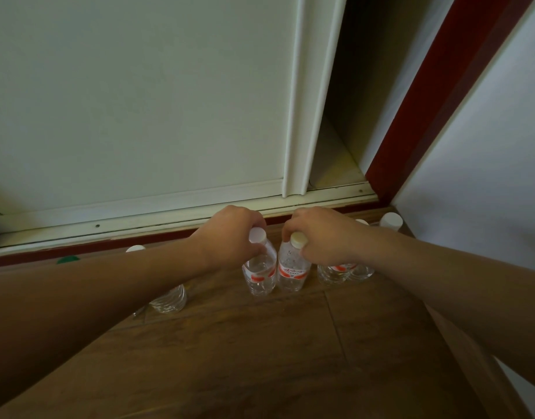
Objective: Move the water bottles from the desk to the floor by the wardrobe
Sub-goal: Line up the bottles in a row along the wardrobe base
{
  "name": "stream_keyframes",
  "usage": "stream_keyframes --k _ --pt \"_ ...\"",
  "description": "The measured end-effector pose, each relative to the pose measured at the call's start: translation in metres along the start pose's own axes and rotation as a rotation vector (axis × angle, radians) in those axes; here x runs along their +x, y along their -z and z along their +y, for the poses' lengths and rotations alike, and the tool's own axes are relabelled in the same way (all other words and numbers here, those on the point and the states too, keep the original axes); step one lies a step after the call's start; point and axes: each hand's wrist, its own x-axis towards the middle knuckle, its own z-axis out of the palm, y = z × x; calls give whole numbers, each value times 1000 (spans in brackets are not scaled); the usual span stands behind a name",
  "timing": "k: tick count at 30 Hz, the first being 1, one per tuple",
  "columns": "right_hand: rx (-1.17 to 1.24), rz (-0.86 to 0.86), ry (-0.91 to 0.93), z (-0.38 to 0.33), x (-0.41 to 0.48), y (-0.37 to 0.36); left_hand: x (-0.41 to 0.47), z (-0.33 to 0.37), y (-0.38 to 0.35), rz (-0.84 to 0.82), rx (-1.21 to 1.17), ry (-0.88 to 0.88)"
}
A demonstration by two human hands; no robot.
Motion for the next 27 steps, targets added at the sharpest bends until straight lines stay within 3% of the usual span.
stream_keyframes --k 27 --pt "-2 49 -19 9 6 -3 7 5 -2 -21 -18 -42"
